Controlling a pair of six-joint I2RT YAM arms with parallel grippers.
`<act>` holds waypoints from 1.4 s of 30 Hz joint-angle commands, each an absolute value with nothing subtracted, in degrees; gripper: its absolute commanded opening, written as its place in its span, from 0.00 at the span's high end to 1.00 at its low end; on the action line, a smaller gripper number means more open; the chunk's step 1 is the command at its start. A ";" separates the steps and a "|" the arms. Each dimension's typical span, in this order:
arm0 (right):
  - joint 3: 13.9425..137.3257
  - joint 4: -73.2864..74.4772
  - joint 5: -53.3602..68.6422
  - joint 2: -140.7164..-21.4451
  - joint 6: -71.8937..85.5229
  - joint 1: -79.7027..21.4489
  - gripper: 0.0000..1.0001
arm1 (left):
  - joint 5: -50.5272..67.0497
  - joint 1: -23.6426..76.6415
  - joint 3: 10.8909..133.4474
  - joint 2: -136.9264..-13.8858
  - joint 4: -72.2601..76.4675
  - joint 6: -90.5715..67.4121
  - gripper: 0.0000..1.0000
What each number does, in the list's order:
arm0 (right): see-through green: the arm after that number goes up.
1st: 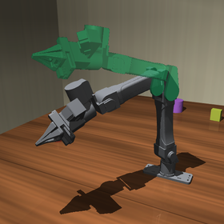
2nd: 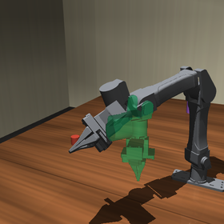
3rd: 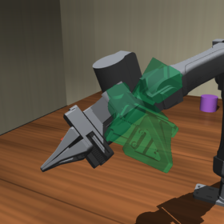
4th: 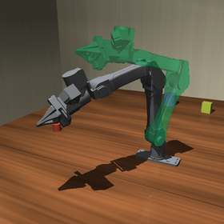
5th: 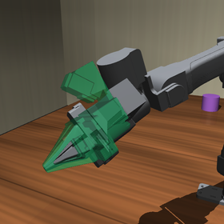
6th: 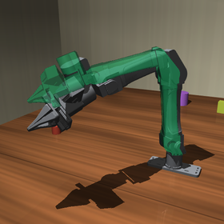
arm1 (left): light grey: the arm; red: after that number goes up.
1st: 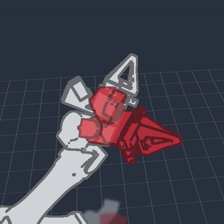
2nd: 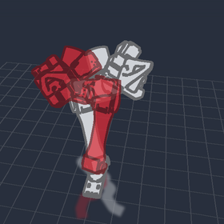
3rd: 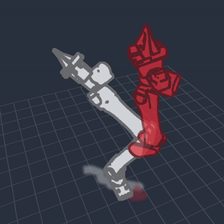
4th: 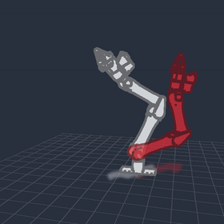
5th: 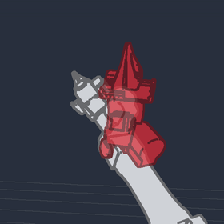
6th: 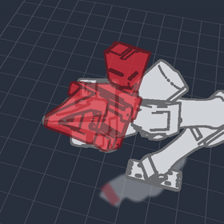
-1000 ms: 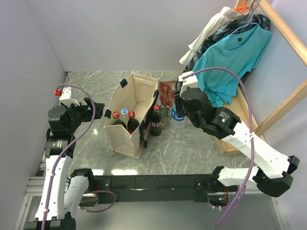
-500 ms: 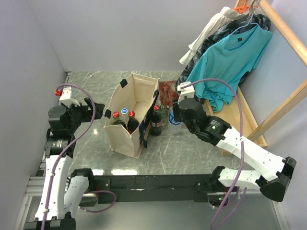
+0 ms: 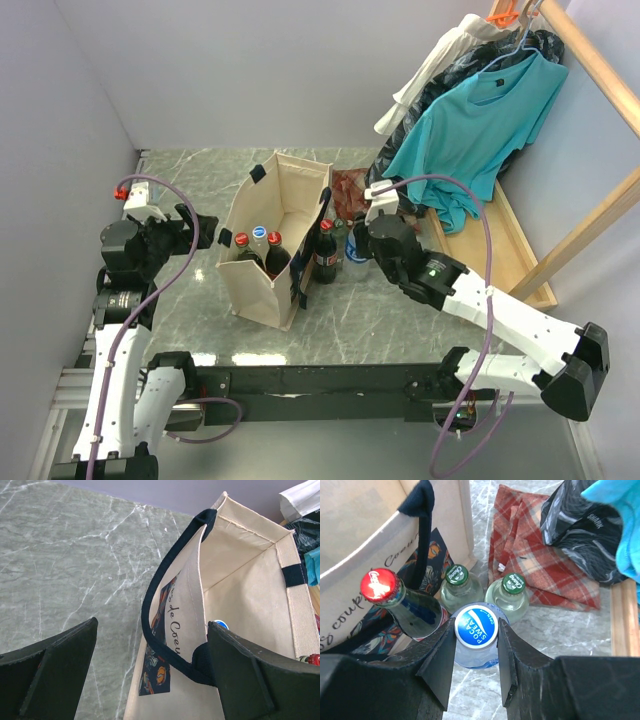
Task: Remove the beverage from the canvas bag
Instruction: Place the drink at the center of the board.
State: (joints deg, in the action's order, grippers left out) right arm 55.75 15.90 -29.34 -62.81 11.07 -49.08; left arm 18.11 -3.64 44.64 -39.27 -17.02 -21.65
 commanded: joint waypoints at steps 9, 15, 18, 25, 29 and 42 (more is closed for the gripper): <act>52.57 0.09 -31.29 -62.05 10.99 -48.69 1.00 | 17.84 -3.96 45.09 -39.29 -15.73 -20.57 0.04; 51.07 -2.55 -31.20 -62.75 11.34 -48.69 1.00 | 18.28 -3.96 45.00 -39.55 -15.82 -20.57 0.04; 50.10 -4.13 -30.76 -62.75 11.34 -48.69 1.00 | 18.11 -3.96 45.00 -39.55 -15.73 -20.48 0.04; 50.18 -4.92 -30.50 -63.98 11.60 -48.69 1.00 | 18.02 -3.96 45.09 -39.73 -15.82 -20.57 0.04; 49.92 -5.54 -29.80 -64.42 11.69 -48.78 1.00 | 18.11 -4.04 45.00 -39.81 -15.65 -20.65 0.04; 51.06 -3.61 -28.83 -66.79 12.57 -48.69 1.00 | 18.37 -3.87 45.00 -39.90 -15.82 -20.57 0.04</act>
